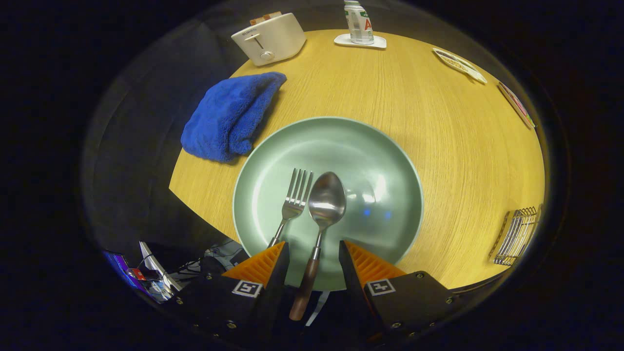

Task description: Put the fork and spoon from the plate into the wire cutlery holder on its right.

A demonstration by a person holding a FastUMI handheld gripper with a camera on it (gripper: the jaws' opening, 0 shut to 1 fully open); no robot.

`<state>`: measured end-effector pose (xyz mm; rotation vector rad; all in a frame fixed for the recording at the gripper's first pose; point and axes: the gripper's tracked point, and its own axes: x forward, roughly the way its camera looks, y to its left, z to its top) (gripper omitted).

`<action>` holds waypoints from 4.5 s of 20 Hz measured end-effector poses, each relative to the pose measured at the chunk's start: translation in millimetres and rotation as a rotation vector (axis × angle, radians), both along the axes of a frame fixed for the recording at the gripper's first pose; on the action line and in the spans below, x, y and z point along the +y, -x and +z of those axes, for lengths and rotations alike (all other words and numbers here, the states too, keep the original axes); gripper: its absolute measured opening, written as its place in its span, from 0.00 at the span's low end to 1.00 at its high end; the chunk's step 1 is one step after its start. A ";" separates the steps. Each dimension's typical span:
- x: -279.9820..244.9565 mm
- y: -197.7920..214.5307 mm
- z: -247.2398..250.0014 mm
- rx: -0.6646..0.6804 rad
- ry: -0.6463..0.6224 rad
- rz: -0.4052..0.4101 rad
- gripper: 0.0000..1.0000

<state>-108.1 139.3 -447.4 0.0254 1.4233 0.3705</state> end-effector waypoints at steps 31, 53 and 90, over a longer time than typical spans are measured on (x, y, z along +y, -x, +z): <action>-18.1 -24.1 37.1 -0.020 -0.055 -0.247 0.04; -137.6 -81.5 182.2 -0.367 -0.208 -0.586 0.04; -299.9 24.7 107.6 -0.106 -0.047 -1.010 0.04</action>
